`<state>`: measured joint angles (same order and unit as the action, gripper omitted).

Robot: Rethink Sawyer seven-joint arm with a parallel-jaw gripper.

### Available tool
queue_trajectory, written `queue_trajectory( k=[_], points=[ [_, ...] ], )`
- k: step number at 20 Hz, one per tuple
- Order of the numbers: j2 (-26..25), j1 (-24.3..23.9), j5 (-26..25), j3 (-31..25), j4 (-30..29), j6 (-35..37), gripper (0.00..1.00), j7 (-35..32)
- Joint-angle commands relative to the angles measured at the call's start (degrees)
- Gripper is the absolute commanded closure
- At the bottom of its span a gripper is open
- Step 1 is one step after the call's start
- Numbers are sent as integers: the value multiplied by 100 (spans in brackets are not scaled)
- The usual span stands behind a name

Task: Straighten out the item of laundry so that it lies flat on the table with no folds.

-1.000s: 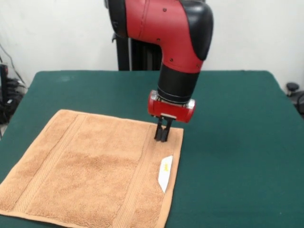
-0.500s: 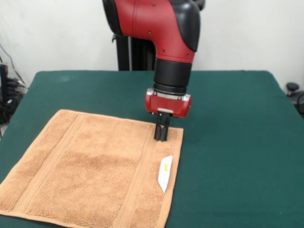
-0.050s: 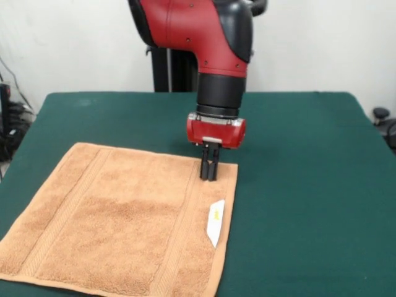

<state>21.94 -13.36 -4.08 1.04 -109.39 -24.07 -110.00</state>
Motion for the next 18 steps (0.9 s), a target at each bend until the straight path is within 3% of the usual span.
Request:
queue_trajectory(
  k=[1, 5, 13, 15, 18],
  points=[
    [-892, -248, 96, -767, -1473, 439, 100, -1821],
    [-343, 187, 559, -437, -1572, 445, 100, -1667],
    [519, 772, 1459, -34, -1182, 1465, 100, -1120],
    [827, 766, 1484, -72, -1114, 1956, 100, -997],
    [1687, 898, 1518, 88, -1027, 3181, 100, -834]
  ],
)
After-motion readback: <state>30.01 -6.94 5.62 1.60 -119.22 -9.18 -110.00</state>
